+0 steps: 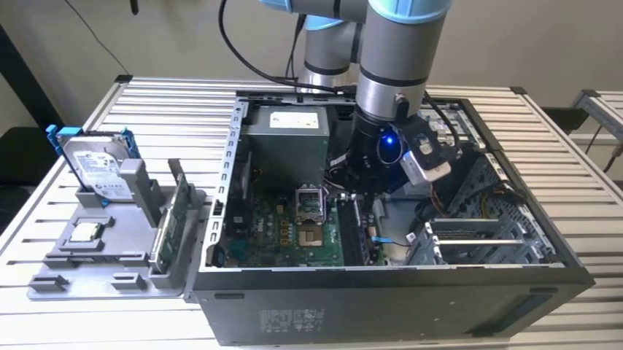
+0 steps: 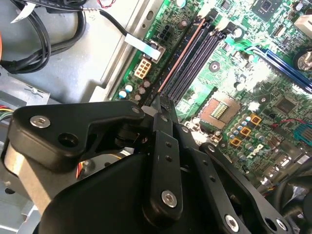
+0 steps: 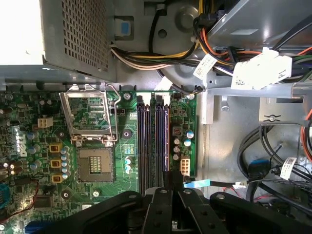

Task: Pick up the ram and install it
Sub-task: 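Press down the ram until it locks into place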

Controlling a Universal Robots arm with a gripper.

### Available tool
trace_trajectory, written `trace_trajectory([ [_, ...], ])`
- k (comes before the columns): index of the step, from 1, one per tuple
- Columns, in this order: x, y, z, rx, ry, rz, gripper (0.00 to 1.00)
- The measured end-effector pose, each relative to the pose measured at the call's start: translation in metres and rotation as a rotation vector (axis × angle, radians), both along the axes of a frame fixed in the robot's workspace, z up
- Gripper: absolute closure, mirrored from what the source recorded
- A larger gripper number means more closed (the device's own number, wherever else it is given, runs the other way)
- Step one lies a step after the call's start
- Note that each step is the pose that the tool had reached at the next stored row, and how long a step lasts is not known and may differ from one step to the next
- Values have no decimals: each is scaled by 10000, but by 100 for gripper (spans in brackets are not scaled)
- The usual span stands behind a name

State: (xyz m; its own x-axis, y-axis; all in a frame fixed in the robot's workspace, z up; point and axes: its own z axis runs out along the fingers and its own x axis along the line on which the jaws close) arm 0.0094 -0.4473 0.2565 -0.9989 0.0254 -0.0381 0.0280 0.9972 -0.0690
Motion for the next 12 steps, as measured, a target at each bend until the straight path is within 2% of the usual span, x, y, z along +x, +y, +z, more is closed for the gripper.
trace_trajectory([
  [5, 0, 0, 0, 0, 0, 177, 89],
  [12, 0, 0, 1, 0, 0, 931, 89],
])
